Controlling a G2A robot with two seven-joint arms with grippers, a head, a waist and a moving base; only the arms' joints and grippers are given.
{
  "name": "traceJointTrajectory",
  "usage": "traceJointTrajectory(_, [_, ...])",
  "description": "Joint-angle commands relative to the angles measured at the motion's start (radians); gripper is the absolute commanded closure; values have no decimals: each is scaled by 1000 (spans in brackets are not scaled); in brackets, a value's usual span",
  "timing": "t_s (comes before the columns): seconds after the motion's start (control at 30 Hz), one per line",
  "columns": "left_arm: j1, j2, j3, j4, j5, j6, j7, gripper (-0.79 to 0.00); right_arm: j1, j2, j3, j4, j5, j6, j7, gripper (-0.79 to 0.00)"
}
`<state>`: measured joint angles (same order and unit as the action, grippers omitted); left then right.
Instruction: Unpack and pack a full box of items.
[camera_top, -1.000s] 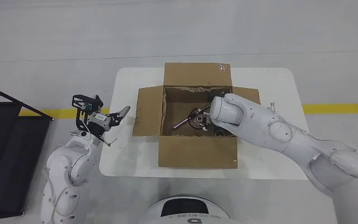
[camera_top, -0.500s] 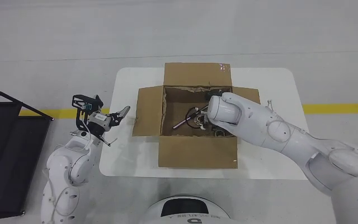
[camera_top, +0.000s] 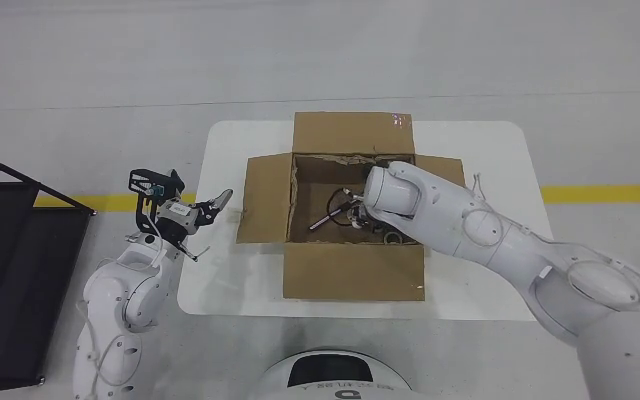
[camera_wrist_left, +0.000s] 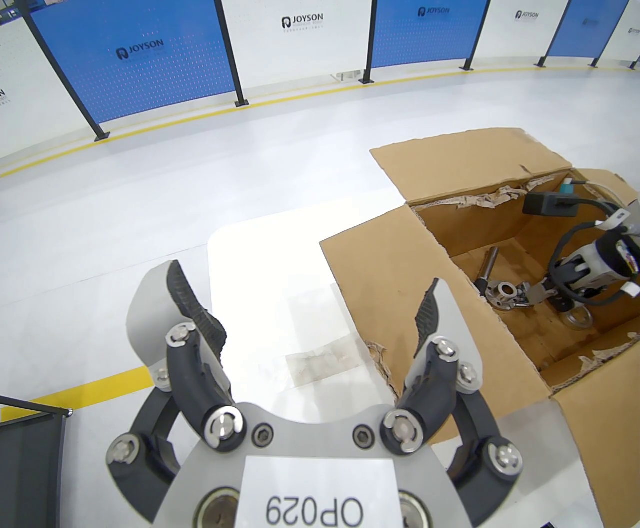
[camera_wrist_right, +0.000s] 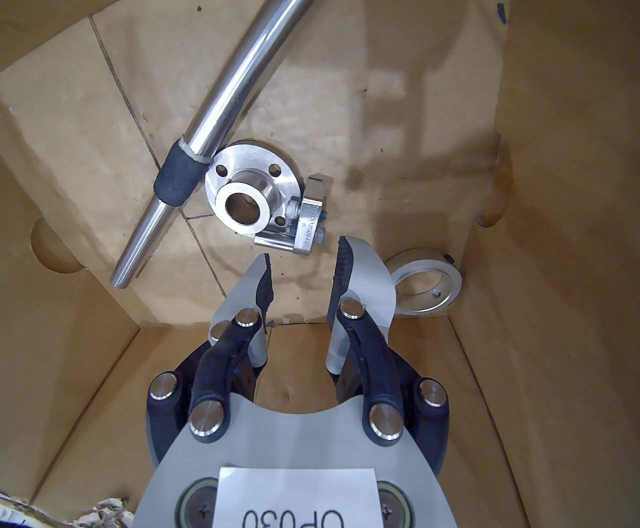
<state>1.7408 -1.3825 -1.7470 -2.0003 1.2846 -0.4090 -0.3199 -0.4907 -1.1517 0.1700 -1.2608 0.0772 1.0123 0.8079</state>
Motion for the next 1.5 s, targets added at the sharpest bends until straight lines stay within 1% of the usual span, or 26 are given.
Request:
traceJointTrajectory(0.0, [0, 0, 0, 0, 0, 0, 0, -785, 1, -12, 0, 22, 4, 0, 0, -249])
traceJointTrajectory(0.2, [0, 0, 0, 0, 0, 0, 0, -785, 1, -54, 0, 102, 10, 0, 0, -142])
traceJointTrajectory(0.23, [0, 0, 0, 0, 0, 0, 0, -785, 1, -61, 0, 113, 13, -2, 2, -111])
traceJointTrajectory(0.3, [0, 0, 0, 0, 0, 0, 0, -785, 0, -75, 0, 137, 12, -7, 7, -18])
traceJointTrajectory(0.33, [0, 0, 0, 0, 0, 0, 0, -785, 0, -81, 0, 148, 10, -10, 11, 0])
traceJointTrajectory(0.43, [0, 0, 0, 0, 0, 0, 0, -785, -2, -98, 0, 164, -5, -18, 19, 0])
traceJointTrajectory(0.5, [0, 0, 0, 0, 0, 0, 0, -785, 1, -101, 0, 157, -9, -11, 11, 0])
traceJointTrajectory(0.57, [0, 0, 0, 0, 0, 0, 0, -785, 8, -96, 0, 132, -8, 0, 0, 0])
traceJointTrajectory(0.63, [0, 0, 0, 0, 0, 0, 0, -785, 16, -79, 2, 99, -14, 0, 0, 0])
traceJointTrajectory(0.7, [0, 0, 0, 0, 0, 0, 0, -785, 7, -55, 19, 53, -23, 0, -19, 0])
traceJointTrajectory(0.8, [0, 0, 0, 0, 0, 0, 0, -785, -40, -5, 71, -54, -34, 0, -103, 0])
traceJointTrajectory(0.9, [0, 0, 0, 0, 0, 0, 0, -785, -121, 54, 139, -181, -50, 0, -214, 0])
traceJointTrajectory(1.0, [0, 0, 0, 0, 0, 0, 0, -785, -228, 116, 228, -331, -77, 0, -345, 0])
traceJointTrajectory(1.1, [0, 0, 0, 0, 0, 0, 0, -785, -377, 176, 352, -493, -101, 0, -508, 0])
traceJointTrajectory(1.2, [0, 0, 0, 0, 0, 0, 0, -785, -575, 226, 506, -692, -119, 0, -711, 0])
traceJointTrajectory(1.27, [0, 0, 0, 0, 0, 0, 0, -785, -725, 251, 599, -839, -135, 0, -849, 0])
traceJointTrajectory(1.33, [0, 0, 0, 0, 0, 0, 0, -785, -861, 266, 673, -964, -148, 0, -960, 0])
traceJointTrajectory(1.37, [0, 0, 0, 0, 0, 0, 0, -785, -916, 271, 701, -1008, -153, -2, -1000, 0])
traceJointTrajectory(1.4, [0, 0, 0, 0, 0, 0, 0, -785, -960, 275, 727, -1039, -156, -29, -1027, 0])
traceJointTrajectory(1.47, [0, 0, 0, 0, 0, 0, 0, -785, -1023, 283, 776, -1058, -156, -100, -1038, 0])
